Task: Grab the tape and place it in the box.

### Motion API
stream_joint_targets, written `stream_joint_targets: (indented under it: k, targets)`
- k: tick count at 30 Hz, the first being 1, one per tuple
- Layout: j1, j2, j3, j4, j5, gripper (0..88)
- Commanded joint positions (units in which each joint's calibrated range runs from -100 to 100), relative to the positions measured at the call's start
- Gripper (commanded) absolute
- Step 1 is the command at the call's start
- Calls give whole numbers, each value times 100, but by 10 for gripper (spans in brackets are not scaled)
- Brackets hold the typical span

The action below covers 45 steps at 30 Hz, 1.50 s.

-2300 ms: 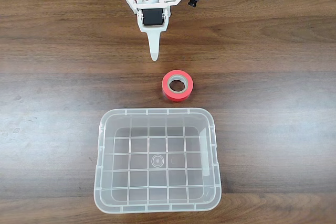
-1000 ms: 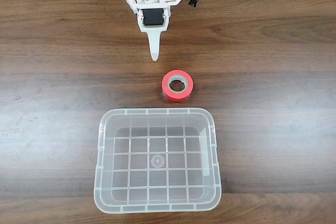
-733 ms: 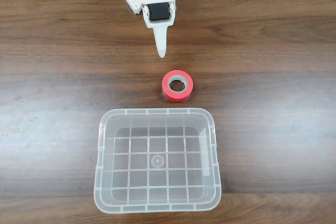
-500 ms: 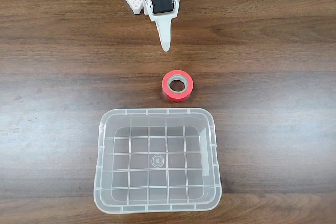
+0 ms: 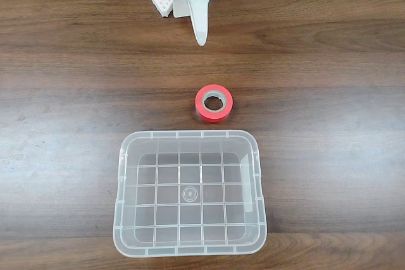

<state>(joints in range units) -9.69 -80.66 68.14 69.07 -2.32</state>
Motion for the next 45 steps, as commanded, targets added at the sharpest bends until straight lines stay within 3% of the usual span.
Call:
stream_joint_targets:
  k: [1, 5, 19, 30, 36, 45]
  targets:
    - [-40, 2209, -2053, 54, 79, 13]
    - [-55, 3577, -3148, 37, 411, 14]
    - [-443, 6296, -3306, -460, 132, 13]
    - [-362, 6586, -2631, -948, 116, 26]
    - [-84, 6610, -2622, -879, 137, 166]
    - [55, 6610, -2359, -914, 169, 171]
